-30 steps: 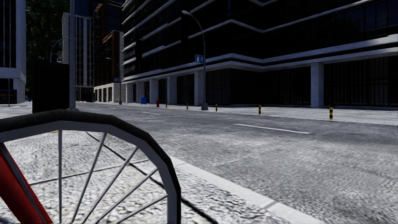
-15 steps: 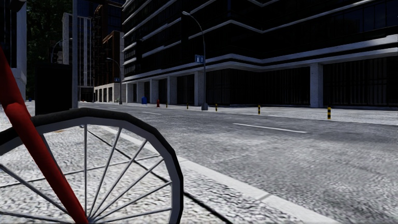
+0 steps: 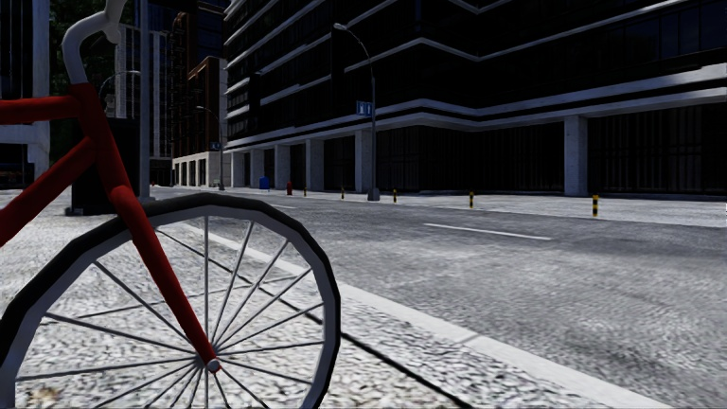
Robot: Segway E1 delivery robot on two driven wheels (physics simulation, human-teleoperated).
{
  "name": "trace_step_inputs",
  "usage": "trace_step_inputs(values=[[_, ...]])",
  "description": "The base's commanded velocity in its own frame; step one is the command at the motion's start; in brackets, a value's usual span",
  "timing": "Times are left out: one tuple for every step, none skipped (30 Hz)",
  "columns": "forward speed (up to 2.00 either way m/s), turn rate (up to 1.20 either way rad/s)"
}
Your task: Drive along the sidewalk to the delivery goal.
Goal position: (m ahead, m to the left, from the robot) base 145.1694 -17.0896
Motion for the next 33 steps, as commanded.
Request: trace_step_inputs(values=[[-0.51, 0.0], [-0.52, 0.0], [-0.53, 0.0], [-0.53, 0.0], [-0.56, 0.0], [-0.58, 0.0], [-0.58, 0.0], [-0.59, 0.0], [-0.59, 0.0], [-0.59, 0.0], [-0.59, 0.02], [-0.59, 0.14], [-0.59, 0.26], [-0.59, 0.26], [-0.59, 0.28], [-0.63, 0.33], [-0.67, 0.36], [-0.67, 0.36], [-0.67, 0.36], [-0.68, 0.39], [-0.68, 0.44], [-0.69, 0.5], [-0.7, 0.56], [-0.7, 0.56], [-0.71, 0.57], [-0.71, 0.57], [-0.72, 0.57], [-0.72, 0.57], [-0.72, 0.57], [-0.72, 0.57], [-0.72, 0.57], [-0.73, 0.57], [-0.74, 0.57]])
